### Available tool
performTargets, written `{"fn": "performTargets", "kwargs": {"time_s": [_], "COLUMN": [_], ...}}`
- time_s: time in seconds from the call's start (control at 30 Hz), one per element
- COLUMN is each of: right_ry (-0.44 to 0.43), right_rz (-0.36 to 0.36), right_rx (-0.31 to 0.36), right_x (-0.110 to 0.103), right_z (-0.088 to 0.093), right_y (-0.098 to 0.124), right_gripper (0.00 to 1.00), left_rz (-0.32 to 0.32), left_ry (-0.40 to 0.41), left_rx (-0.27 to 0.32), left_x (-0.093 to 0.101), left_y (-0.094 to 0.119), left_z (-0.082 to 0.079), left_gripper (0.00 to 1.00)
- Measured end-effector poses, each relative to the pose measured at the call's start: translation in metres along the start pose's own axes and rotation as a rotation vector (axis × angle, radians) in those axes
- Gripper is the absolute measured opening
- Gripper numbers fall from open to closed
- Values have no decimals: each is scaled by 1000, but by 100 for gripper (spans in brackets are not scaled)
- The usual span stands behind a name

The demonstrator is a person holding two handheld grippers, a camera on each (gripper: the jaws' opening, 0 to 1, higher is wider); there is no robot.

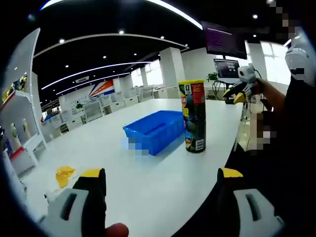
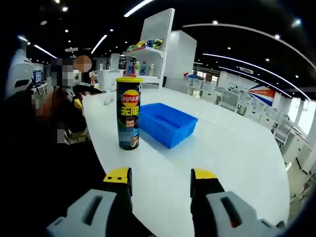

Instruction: Open the lid of the chip container on the table, take out the chips, place them into the box in front of the container, and close the lid

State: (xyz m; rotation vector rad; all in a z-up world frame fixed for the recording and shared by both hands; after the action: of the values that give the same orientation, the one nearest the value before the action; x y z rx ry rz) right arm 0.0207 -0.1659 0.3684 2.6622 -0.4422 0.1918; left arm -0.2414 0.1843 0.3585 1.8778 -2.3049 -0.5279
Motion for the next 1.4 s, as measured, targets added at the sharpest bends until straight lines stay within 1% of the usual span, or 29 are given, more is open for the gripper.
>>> {"fn": "performTargets", "kwargs": {"time_s": [0.43,0.87,0.97,1.07,1.27,1.4], "right_ry": [1,0,6,6,6,6], "right_rz": [-7,-3,-4,-6,-5,-6], "right_rx": [-8,-9,-16,-17,-15,-14], "right_x": [-2,1,1,1,1,0], "right_z": [1,3,4,5,3,3], "right_y": [-2,0,-1,-1,-1,-1], "right_gripper": [46,46,42,43,44,44], "left_rz": [1,10,13,12,30,53], "left_ry": [1,-1,2,3,-1,-5], "left_rx": [-1,-2,-3,-5,5,14], "left_x": [0,2,3,2,3,7], "left_y": [1,-1,-2,-3,-6,-10], "left_z": [1,0,1,2,0,-1], "left_gripper": [93,93,93,93,93,92]}}
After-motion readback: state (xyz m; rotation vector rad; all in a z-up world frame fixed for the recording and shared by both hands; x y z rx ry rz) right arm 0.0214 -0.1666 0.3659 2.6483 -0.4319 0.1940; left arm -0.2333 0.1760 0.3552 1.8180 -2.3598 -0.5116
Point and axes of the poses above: the point that each gripper's makers call its tool centre point, and the gripper's own axes: y roughly backward along the fingers, x roughly to its right, z roughly out of its underside, the point moved 4 cm from there along y, roughly backward along the fingers, and after that the axes turned 6 degrees about z, right-handed, at the moved point
